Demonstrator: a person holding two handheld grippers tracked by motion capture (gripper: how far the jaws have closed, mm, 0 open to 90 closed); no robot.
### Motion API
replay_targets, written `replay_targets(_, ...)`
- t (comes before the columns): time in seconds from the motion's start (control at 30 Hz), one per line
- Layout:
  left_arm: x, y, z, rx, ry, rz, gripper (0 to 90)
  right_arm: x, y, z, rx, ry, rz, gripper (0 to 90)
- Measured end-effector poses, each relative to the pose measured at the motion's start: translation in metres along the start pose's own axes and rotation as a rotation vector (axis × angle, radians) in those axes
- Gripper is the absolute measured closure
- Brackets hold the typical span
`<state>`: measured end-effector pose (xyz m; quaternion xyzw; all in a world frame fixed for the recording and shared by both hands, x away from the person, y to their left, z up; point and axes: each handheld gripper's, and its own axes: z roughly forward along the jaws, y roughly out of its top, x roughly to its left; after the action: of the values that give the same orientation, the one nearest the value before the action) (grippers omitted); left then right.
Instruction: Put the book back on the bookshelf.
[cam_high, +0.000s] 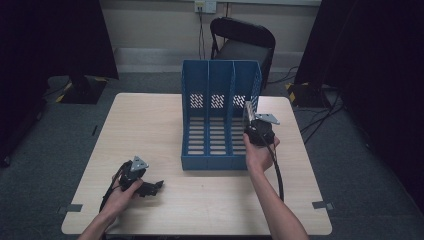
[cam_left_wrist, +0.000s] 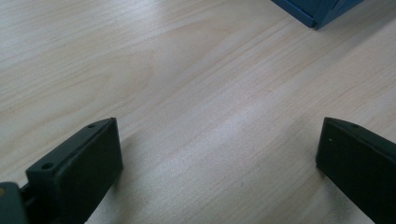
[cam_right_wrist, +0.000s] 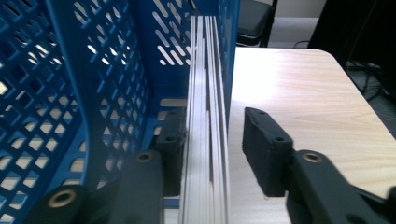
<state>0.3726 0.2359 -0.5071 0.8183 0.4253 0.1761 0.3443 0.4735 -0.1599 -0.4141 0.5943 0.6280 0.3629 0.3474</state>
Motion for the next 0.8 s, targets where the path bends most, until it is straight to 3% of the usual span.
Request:
replay_targets(0.27,-0.0001,0.0,0.0,0.0,0.0,-0.001,0.0,-0.0038,0.0004,-0.0023,0.002,0.023,0.004,52.2)
replay_targets(0.4,-0.0003,0.0005,0.0007,-0.001,-0.003,0.0,0.0,-0.0046,0.0024,-0.0032,-0.016,0.068,-0.004,47.6)
replay_targets(0.7,-0.0005,0.0007,0.0008,-0.001,-0.001,0.001,0.0,-0.0046,0.0042,-0.0051,-0.022,0.115,-0.013,39.0)
replay_targets(0.73,-0.0006,0.0006,0.0008,-0.001,-0.002,-0.001,0.0,-0.0051,0.0045,-0.0085,-0.051,0.115,-0.016,37.1)
replay_targets(0.8,-0.0007,0.0006,0.0008,-0.001,0.0,-0.002,0.0,-0.0058,0.004,-0.0094,-0.042,0.143,-0.021,35.1)
